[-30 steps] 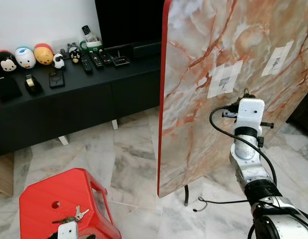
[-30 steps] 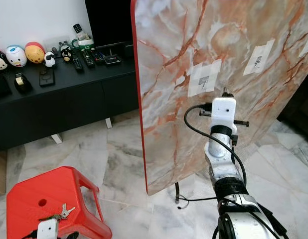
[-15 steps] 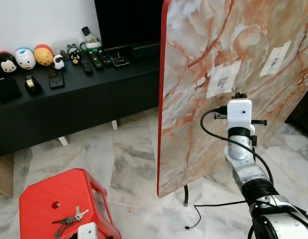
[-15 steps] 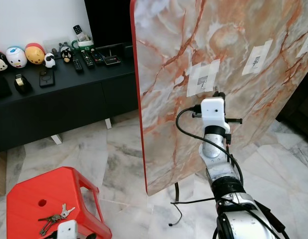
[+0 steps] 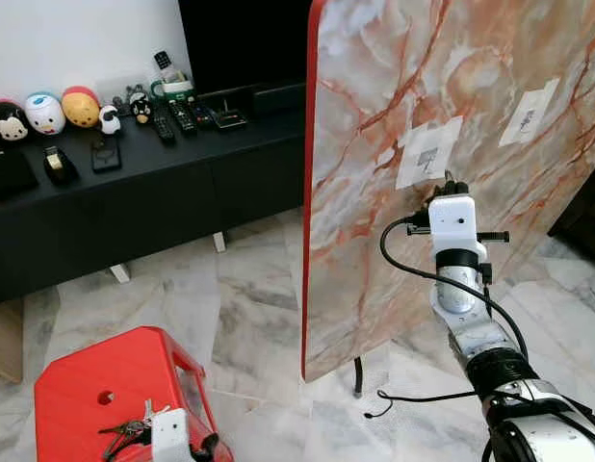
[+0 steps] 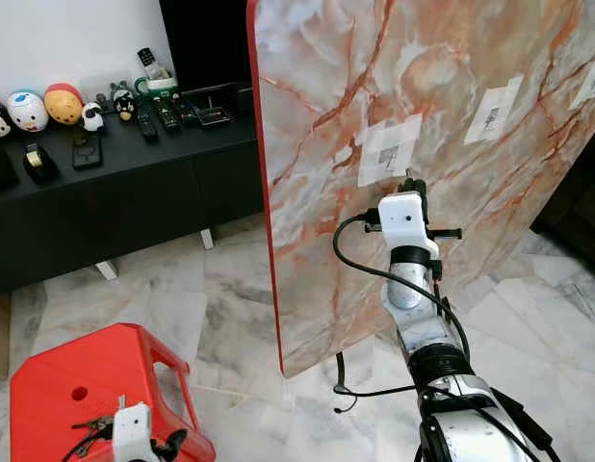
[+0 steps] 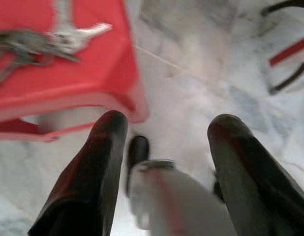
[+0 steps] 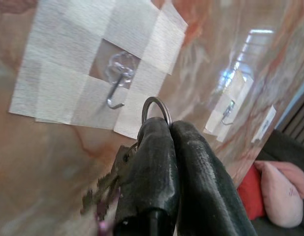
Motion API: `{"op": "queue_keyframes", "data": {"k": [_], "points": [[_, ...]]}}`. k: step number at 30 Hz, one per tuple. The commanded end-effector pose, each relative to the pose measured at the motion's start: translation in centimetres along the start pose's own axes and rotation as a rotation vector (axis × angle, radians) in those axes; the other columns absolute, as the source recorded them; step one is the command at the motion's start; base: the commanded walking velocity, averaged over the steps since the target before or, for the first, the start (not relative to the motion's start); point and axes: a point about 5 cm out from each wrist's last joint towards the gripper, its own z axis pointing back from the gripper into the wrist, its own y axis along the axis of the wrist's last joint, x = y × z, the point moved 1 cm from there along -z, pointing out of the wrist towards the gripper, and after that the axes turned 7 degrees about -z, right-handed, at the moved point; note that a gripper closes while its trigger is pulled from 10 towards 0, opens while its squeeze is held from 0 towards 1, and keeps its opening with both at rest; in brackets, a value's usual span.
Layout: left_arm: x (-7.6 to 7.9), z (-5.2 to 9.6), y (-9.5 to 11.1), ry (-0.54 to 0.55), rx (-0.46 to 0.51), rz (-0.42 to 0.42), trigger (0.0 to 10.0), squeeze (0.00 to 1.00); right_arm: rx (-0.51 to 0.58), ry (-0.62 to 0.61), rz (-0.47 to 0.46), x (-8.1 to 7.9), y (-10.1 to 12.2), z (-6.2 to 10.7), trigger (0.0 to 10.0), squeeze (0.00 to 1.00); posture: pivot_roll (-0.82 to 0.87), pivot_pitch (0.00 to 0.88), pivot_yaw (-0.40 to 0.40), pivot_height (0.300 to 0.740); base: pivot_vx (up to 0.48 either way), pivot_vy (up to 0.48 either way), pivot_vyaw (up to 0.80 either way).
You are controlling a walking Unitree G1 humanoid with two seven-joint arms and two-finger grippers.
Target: Hang keys on a hook
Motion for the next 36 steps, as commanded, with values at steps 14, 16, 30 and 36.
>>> {"op": "queue_keyframes", "data": {"k": [14, 16, 30, 36], "points": [[-2.1, 1.2, -2.6, 0.016, -0.058, 0.031, 10.0, 0.00, -0.019, 0.001, 0.044, -0.1, 0.3, -0.8, 10.0, 0.00, 0.12, 0.101, -0.061, 0.740, 0.000, 0.000, 0.00], [-1.9, 1.1, -2.6, 0.014, -0.059, 0.031, 10.0, 0.00, -0.019, 0.001, 0.044, -0.1, 0.3, -0.8, 10.0, 0.00, 0.12, 0.101, -0.061, 0.740, 0.000, 0.000, 0.00], [-0.7, 1.0, -2.8, 0.015, -0.062, 0.023, 10.0, 0.00, -0.002, 0.017, 0.060, 0.1, 0.8, -1.4, 10.0, 0.00, 0.12, 0.106, -0.066, 0.740, 0.000, 0.000, 0.00], [-2.6, 1.4, -2.9, 0.032, -0.056, 0.025, 10.0, 0.00, 0.008, 0.018, 0.064, 0.0, 1.1, -1.6, 10.0, 0.00, 0.12, 0.106, -0.066, 0.740, 0.000, 0.000, 0.00]]}}
